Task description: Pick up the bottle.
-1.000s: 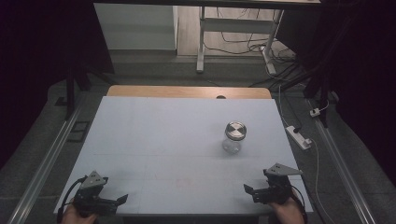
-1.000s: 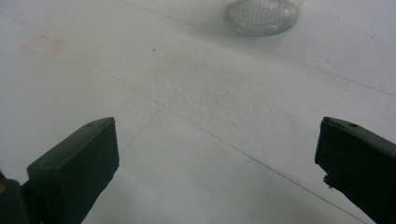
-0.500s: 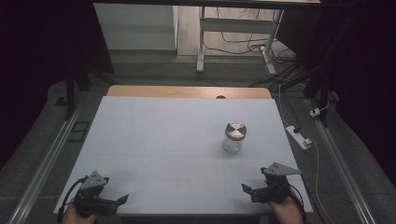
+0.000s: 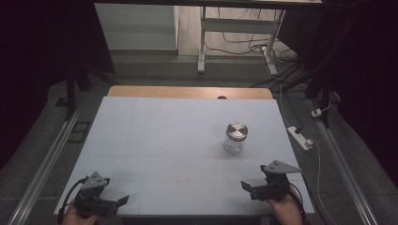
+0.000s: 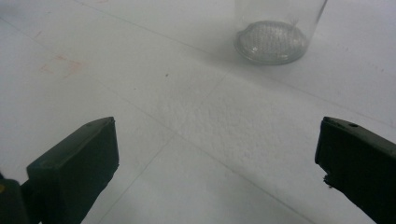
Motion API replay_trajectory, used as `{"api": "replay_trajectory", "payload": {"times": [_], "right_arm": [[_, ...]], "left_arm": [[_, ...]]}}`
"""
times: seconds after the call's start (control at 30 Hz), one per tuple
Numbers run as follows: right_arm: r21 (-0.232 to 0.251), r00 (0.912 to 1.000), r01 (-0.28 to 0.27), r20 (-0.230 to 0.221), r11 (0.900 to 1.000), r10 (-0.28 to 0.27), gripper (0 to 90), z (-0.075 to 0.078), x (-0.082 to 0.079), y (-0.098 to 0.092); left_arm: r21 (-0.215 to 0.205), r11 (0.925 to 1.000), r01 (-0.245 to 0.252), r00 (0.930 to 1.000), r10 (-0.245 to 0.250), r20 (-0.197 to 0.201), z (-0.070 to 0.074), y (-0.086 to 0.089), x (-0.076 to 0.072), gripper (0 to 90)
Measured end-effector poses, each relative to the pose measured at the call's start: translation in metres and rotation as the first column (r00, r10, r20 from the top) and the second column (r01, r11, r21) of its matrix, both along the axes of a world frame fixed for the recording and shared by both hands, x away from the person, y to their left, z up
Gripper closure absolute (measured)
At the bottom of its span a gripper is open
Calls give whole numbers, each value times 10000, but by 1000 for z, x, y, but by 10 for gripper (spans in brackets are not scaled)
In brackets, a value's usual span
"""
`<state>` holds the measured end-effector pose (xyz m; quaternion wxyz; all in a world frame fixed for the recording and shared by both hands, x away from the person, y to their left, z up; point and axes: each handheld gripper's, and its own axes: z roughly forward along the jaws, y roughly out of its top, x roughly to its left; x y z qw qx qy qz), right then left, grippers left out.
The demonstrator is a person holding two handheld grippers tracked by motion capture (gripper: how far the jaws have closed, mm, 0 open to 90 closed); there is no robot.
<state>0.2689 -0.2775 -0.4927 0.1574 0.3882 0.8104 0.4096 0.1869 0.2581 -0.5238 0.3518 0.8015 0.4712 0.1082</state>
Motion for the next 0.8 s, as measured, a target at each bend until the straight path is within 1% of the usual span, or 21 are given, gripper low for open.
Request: {"api": "replay_trajectory", "payload": {"times": [0.17, 0.2, 0.37, 0.47, 0.57, 0.67, 0.7, 0.8], "right_arm": [[71, 9999, -124, 88, 9999, 124, 0, 0, 5, 4], [124, 9999, -148, 91, 9998, 147, 0, 0, 5, 4], [241, 9998, -185, 100, 9995, 183, 0, -1, 11, 5], [293, 9998, -187, -13, 9994, 187, 0, -3, 15, 7], [558, 9998, -140, -122, 9983, 147, 0, -5, 19, 8], [555, 9999, -96, -137, 9984, 103, 0, -6, 21, 9], [593, 9999, -60, -154, 9982, 69, 0, -5, 25, 11], [540, 9999, -23, -126, 9985, 30, 0, -5, 30, 14]], "left_arm": [[-164, 9999, 43, 10000, -45, -89, 0, 2, 1, 19], [-173, 9998, 45, 9999, -48, -166, 0, 2, 2, 19], [-152, 9999, -19, 9996, 15, -281, -1, 2, 3, 8], [-137, 9999, -80, 9996, 77, -254, -1, 2, 3, 0], [-243, 9997, -58, 9997, 51, -253, 0, 3, 3, 0], [-377, 9992, -104, 9997, 96, -209, 0, 4, 3, 0], [-409, 9991, -66, 9998, 59, -172, 0, 4, 3, 0], [-413, 9991, -23, 9999, 17, -139, 1, 4, 2, 0]]}}
